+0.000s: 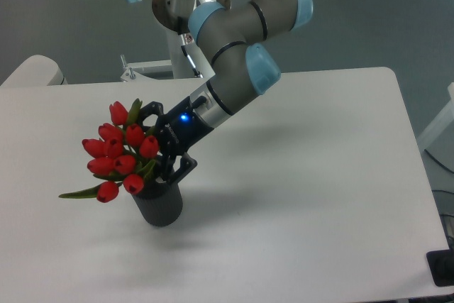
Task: Pick up the flowers from the vase
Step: 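Close the gripper around the tulip stems at the vase rim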
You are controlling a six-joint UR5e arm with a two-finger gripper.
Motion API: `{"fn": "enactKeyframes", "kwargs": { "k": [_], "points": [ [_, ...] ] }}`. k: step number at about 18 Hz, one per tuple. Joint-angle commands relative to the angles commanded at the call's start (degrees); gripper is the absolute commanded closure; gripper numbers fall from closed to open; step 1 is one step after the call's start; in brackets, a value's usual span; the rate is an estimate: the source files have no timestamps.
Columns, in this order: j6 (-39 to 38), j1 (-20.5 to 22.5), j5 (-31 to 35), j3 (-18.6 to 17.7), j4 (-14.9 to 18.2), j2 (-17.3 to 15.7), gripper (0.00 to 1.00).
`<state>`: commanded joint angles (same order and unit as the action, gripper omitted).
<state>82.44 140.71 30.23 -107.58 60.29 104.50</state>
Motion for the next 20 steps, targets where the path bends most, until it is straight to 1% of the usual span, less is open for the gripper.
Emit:
{"fn": "enactKeyframes", "kwargs": {
  "k": [4, 6, 7, 11, 13, 14, 17, 20],
  "points": [
    [0.0, -0.7, 0.0, 0.0, 0.0, 0.0, 0.0],
    [0.2, -0.8, 0.0, 0.0, -0.7, 0.3, 0.0],
    [0.2, -1.1, 0.0, 0.0, -1.0, 0.4, 0.03],
    [0.3, -1.1, 0.0, 0.0, -1.6, 0.7, 0.39],
    [0.3, -1.1, 0.0, 0.0, -1.6, 0.6, 0.56],
    [0.3, -1.0, 0.0, 0.1, -1.6, 0.6, 0.62],
    [0.2, -0.8, 0.0, 0.2, -1.8, 0.4, 0.72],
    [0.2, -0.5, 0.0, 0.2, -1.8, 0.4, 0.72]
  ]
}}
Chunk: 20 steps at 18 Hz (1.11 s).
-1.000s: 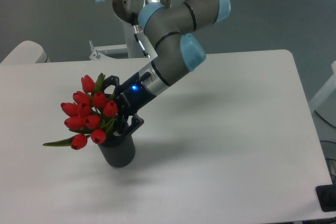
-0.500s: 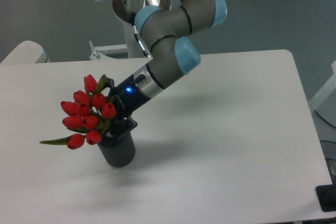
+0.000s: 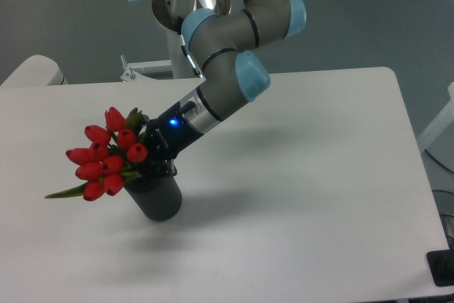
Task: Pick up the flowers from the vase
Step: 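Close the gripper around the tulip stems at the vase rim, then lift the gripped tulip bouquet up and out of the vase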
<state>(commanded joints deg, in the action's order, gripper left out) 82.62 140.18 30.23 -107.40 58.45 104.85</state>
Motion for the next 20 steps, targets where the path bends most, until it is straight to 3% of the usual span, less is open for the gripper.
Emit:
{"fn": "enactKeyframes", "kwargs": {
  "k": [9, 14, 20],
  "points": [
    [-0.8, 1.7, -0.2, 0.0, 0.0, -1.2, 0.72],
    [-3.9, 4.6, -6.8, 0.3, 0.1, -3.5, 0.72],
    [-6.5, 7.3, -10.5, 0.7, 0.3, -5.5, 0.72]
  ]
}}
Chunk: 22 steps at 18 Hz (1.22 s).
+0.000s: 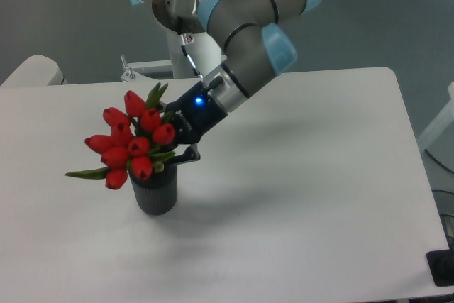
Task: Pick up the flowers from the vase
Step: 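Lift the gripped tulip bouquet up and out of the vase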
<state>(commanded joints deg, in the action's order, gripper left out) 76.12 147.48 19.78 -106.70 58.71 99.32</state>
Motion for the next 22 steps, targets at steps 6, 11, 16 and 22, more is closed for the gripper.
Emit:
{"fn": "enactKeyframes", "kwargs": {
  "k": [6, 11, 16, 22],
  "points": [
    [-5.0, 0.9, -2.0, 1.2, 0.0, -0.6, 0.72],
    [-10.0, 1.8, -4.6, 2.9, -0.1, -0.5, 0.72],
    [-13.4, 3.2, -6.2, 4.8, -0.1, -0.5, 0.72],
    [-16.2, 4.7, -9.4, 6.1, -0.2, -0.5, 0.72]
  ]
}}
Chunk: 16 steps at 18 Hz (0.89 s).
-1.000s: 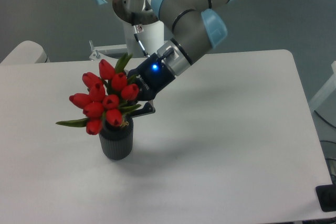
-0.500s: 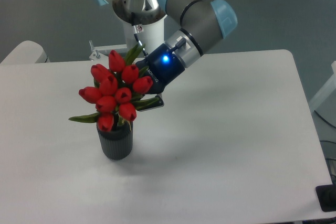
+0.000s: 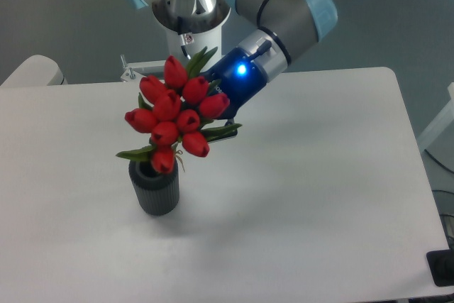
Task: Pick up the flowers from the vase
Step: 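Lift the gripped tulip bouquet up and out of the vase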
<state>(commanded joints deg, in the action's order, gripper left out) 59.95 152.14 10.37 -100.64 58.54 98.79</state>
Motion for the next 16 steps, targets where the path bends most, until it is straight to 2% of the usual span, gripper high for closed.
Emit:
{"fn": "enactKeyframes", "kwargs": {
  "k": [5, 16],
  "points": [
    [-2.8, 1.7, -1.5, 1.3, 0.0, 0.0, 0.72],
    [-4.9, 2.3, -2.0, 2.6, 0.0, 0.0, 0.72]
  ]
}}
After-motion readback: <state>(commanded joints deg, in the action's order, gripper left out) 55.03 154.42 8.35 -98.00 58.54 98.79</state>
